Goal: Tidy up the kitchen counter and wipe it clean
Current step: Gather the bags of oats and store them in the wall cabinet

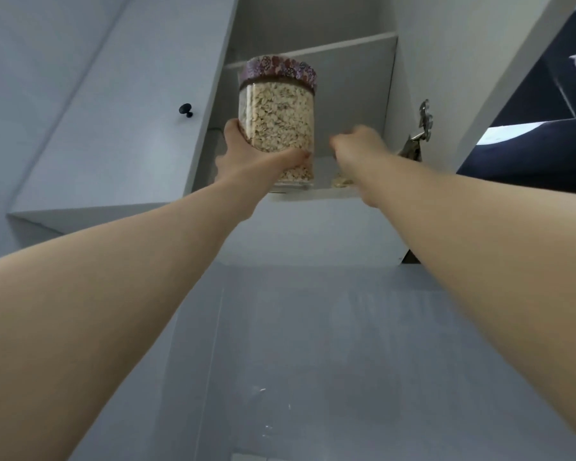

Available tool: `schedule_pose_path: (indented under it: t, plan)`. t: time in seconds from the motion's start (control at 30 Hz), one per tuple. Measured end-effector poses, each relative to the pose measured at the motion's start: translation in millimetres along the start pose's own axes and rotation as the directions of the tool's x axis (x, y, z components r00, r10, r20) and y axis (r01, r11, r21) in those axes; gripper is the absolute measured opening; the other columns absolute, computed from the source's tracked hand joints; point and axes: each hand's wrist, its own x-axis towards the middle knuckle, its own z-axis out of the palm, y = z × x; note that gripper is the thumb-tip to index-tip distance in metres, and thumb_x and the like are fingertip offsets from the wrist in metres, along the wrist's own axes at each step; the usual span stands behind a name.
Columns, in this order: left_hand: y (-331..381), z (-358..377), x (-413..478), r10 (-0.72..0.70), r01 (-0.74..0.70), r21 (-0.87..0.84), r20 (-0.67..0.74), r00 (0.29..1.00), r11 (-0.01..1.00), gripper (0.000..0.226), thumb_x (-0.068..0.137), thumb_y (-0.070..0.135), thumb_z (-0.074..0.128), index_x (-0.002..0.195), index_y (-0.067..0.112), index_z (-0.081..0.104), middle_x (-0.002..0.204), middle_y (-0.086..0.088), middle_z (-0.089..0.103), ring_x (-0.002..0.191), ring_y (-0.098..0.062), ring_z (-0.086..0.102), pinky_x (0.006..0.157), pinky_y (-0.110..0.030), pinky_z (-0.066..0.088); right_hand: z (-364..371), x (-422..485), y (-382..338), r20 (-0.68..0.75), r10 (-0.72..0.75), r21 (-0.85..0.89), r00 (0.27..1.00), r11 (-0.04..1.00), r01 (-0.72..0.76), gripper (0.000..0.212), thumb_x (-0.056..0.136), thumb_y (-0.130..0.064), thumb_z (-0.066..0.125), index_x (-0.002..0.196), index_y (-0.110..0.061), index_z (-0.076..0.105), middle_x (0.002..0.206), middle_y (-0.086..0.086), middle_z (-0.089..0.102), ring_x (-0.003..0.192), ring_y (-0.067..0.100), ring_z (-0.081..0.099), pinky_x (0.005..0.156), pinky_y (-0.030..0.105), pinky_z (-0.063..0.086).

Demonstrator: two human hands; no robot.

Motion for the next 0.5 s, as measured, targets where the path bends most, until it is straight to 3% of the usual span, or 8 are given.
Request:
schedule_pose_path:
  t: [0.1,0.23,0.33,0.5]
  plan:
    - [-5,8,9,-0.032,0.032,0.059,-0.008,0.999,0.998,0.119,0.032,0.059,0.075,0.135,0.032,0.023,0.123,-0.003,0.049,0.111,-0.028,0.051,0.098,-0.048,0.046,-5,17,16,-0.038,-0.034,-0.087,0.999,0.996,0.030,0.038,0.091,-0.007,0.043,0.128,-0.007,0.051,0.126,0.010,0.052,0.119,0.028,0.049,0.095,0.034,0.041]
    - [-7,18,21,-0.054,0.054,0.063,-0.001,0.999,0.997,0.114,0.043,0.055,0.079,0.138,0.031,0.020,0.128,-0.007,0.045,0.114,-0.030,0.049,0.100,-0.050,0.043,-6,21,34,-0.025,-0.092,-0.269,0.995,0.960,0.082,0.039,0.093,-0.004,0.038,0.130,-0.005,0.051,0.139,0.013,0.047,0.125,0.031,0.046,0.090,0.028,0.039]
    - [-10,21,28,-0.088,0.085,0.065,0.032,0.996,0.994,0.114,0.049,0.053,0.080,0.141,0.028,0.016,0.132,-0.009,0.043,0.117,-0.032,0.047,0.101,-0.050,0.042,-8,16,48,0.030,-0.125,-0.372,0.992,0.920,0.127,0.035,0.093,-0.003,0.037,0.122,-0.006,0.056,0.131,0.013,0.053,0.120,0.029,0.048,0.084,0.025,0.037]
    - [-18,27,43,-0.102,0.095,0.114,0.064,0.993,0.989,0.114,0.056,0.053,0.080,0.143,0.024,0.012,0.134,-0.010,0.042,0.119,-0.032,0.046,0.101,-0.050,0.042,0,21,62,0.020,-0.226,-0.433,0.974,0.876,0.212,0.036,0.089,0.001,0.037,0.104,-0.013,0.066,0.124,0.007,0.060,0.117,0.027,0.051,0.091,0.030,0.040]
